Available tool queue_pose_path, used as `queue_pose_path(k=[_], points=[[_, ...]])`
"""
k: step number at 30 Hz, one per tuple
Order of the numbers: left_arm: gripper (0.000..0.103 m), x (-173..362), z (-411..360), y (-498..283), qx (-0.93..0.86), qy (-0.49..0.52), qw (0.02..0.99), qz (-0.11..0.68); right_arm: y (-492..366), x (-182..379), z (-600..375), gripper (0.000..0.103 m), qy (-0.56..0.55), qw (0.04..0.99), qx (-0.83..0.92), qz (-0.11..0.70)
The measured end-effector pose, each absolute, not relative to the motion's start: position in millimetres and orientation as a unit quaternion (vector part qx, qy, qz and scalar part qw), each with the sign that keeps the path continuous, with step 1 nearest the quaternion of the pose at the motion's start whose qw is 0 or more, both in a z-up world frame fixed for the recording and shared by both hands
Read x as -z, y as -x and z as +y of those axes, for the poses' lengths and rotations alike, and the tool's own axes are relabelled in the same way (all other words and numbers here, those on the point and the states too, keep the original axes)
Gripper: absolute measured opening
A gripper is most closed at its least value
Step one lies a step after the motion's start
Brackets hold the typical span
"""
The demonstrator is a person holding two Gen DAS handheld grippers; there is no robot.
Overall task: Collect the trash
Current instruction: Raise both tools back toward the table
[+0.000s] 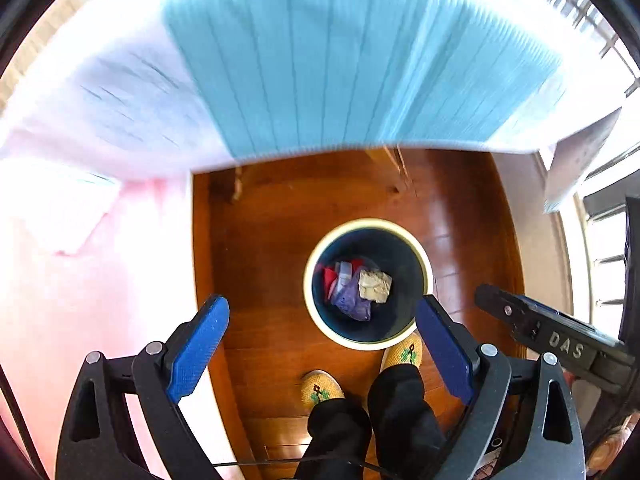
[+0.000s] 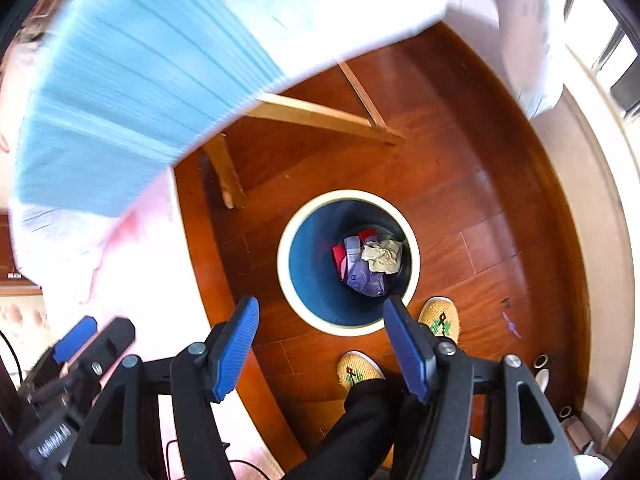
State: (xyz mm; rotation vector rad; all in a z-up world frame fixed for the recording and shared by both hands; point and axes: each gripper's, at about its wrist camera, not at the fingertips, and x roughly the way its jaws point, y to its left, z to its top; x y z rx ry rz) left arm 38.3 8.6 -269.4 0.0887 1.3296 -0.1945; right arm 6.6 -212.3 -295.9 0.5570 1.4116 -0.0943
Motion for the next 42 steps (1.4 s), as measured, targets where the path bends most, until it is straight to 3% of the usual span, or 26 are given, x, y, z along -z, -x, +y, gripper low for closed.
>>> queue_pose_path(k=[13, 20, 27, 34, 42], points=[[0.093, 79.7, 41.9, -28.1, 0.101, -0.032, 0.855, 0.507, 7.9, 112.3, -183.8, 0.065, -0.234, 0.778, 0.005, 0.583], [0.093, -10.6, 57.4, -21.5, 0.117, -0.029, 0.895, 0.429, 9.0, 27.3, -166.1, 0.065, -0.204, 0.851, 0.001, 0.483], [0.093, -58.3, 62.5, -21.1, 0.126, -0.037, 0.919, 0.372, 4.8, -42.1, -154.4, 0.065, -0.145, 0.912, 0.004, 0.384], [0.093, -87.7, 60.0, -42.2, 0.138, -0.025, 0.928, 0.346, -18.4, -74.1, -145.1, 0.065, -0.065, 0.929, 0.002, 0.365], [0.093, -84.2, 48.7, -100.9, 0.129, -0.006, 0.922, 0.365, -71.1, -79.0, -175.8, 0.065, -0.033, 0.938, 0.034, 0.345]])
